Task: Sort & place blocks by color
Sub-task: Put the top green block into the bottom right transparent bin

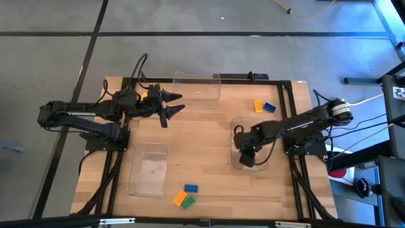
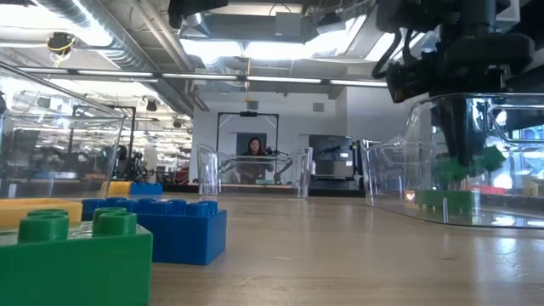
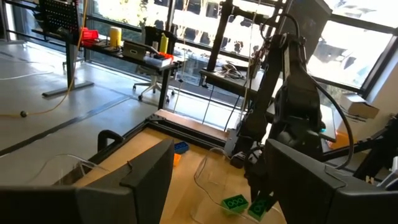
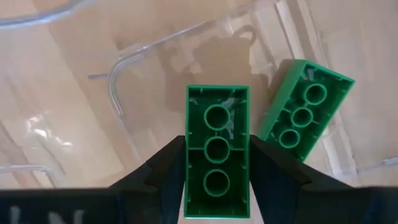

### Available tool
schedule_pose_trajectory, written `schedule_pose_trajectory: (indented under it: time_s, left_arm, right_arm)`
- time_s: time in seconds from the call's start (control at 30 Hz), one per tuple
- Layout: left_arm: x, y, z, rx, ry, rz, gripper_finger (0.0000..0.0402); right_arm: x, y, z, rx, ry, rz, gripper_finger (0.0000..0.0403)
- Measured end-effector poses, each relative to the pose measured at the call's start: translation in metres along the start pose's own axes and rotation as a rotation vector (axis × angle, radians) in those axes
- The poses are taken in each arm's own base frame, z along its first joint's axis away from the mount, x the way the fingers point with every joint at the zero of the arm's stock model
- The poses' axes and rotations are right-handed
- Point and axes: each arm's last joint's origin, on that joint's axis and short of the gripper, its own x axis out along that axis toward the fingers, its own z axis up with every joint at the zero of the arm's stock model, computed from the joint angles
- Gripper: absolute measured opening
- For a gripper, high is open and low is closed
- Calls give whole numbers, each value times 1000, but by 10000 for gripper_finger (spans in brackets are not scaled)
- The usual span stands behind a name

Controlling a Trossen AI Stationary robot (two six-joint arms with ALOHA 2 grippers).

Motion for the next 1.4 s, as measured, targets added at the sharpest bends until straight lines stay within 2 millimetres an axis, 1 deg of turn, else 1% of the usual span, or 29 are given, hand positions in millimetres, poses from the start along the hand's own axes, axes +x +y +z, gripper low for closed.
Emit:
schedule_pose_trajectory:
  time_s: [0.17, 0.47, 0.57, 0.83, 0.93, 1.13, 1.4]
  left_arm:
    - [0, 0, 0, 0, 4, -12, 243]
    - [0, -1, -1, -1, 13, -36, 243]
    - [0, -1, -1, -1, 13, -36, 243]
    - [0, -1, -1, -1, 11, -29, 243]
    - [0, -1, -1, -1, 11, -28, 243]
    - [0, -1, 0, 5, 10, -25, 243]
    - [0, -1, 0, 44, 9, -25, 243]
  right_arm:
    - [1, -1, 2, 12, 3, 1, 160]
    - [0, -5, 3, 6, 56, 67, 162]
    - [0, -6, 4, 17, 37, 40, 162]
    - [0, -5, 5, -15, 18, 39, 163]
    - [0, -6, 6, 41, 21, 44, 163]
    - [0, -6, 6, 19, 19, 46, 163]
    - [0, -7, 6, 43, 14, 35, 167]
